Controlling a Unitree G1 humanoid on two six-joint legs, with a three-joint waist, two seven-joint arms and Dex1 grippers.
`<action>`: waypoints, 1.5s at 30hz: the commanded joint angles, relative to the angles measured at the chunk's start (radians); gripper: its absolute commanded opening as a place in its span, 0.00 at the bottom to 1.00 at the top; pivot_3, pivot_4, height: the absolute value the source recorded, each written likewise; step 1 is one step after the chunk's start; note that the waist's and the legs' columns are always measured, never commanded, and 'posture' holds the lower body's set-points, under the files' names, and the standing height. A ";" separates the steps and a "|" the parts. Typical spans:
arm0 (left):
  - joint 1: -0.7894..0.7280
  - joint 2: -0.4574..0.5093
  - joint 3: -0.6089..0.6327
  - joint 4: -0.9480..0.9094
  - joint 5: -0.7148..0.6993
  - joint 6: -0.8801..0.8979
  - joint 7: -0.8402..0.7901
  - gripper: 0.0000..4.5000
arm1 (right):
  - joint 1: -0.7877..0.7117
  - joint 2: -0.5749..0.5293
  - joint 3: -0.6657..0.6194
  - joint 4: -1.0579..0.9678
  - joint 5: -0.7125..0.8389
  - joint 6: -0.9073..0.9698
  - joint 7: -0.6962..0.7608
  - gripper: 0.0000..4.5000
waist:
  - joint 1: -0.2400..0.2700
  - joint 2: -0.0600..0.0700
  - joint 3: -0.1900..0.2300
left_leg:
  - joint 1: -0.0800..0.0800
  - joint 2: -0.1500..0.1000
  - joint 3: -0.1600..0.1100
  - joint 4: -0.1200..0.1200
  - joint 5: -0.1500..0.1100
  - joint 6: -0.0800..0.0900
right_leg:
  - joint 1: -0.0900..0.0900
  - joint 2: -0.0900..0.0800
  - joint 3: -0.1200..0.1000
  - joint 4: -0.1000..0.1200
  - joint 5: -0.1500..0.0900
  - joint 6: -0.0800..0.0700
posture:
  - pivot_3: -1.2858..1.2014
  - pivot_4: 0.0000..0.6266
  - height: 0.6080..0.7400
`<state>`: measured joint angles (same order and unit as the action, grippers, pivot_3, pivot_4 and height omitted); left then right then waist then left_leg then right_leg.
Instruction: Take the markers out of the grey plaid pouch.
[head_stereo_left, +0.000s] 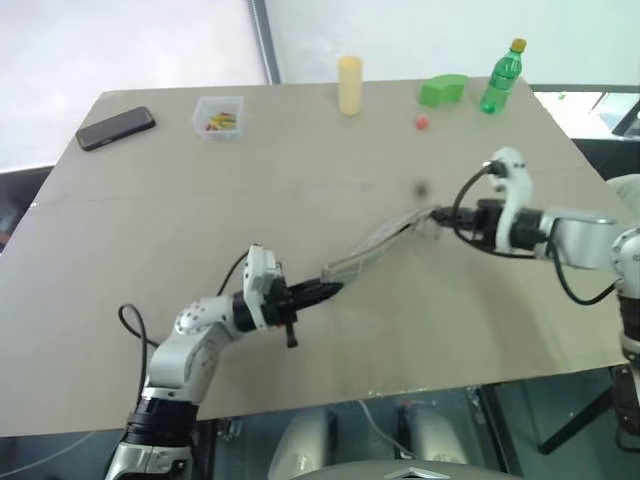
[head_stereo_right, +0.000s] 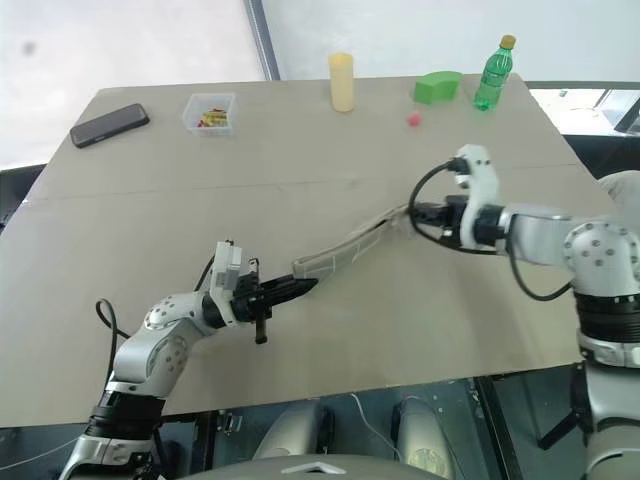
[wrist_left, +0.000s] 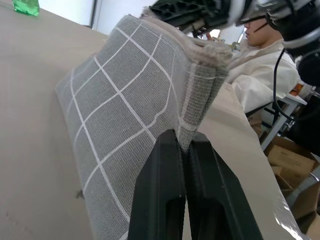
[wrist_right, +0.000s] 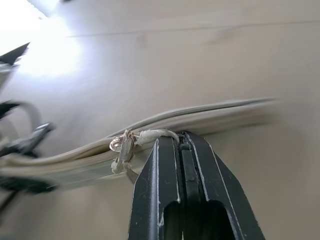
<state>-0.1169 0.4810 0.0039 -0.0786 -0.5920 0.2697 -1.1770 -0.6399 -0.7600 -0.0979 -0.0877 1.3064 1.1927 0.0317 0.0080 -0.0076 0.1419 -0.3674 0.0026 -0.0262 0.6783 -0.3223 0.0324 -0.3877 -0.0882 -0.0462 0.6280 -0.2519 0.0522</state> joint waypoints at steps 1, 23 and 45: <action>0.003 0.023 0.041 -0.010 -0.022 -0.013 -0.023 0.00 | 0.002 -0.072 -0.094 0.034 -0.097 -0.017 0.021 0.02 | 0.003 0.000 0.000 | 0.000 0.000 0.000 0.000 0.000 0.000 | 0.000 0.000 0.000 0.000 0.000 0.000 | 0.52 0.24 1.00; -0.088 0.033 -0.039 0.046 -0.019 0.037 -0.087 0.00 | 0.233 -0.414 -0.334 -0.472 0.121 0.050 0.289 0.40 | 0.006 0.002 0.001 | -0.012 -0.002 -0.003 0.006 0.000 0.001 | -0.007 0.000 -0.004 -0.001 0.001 0.002 | 0.52 0.24 1.00; -0.043 -0.028 -0.041 0.046 0.041 -0.085 -0.042 0.00 | 0.153 -0.230 0.079 -0.469 0.034 -0.007 0.287 0.00 | 0.005 0.001 0.000 | -0.012 -0.001 -0.003 0.008 0.000 0.001 | -0.006 -0.002 -0.003 -0.001 0.002 0.003 | 0.52 0.24 1.00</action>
<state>-0.1700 0.4539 -0.0399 -0.0099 -0.5531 0.1896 -1.2268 -0.4696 -1.0031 -0.0441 -0.5648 1.3784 1.1937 0.2984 0.0129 -0.0070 0.1421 -0.3789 0.0013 -0.0297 0.6861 -0.3226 0.0330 -0.3939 -0.0900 -0.0489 0.6274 -0.2500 0.0549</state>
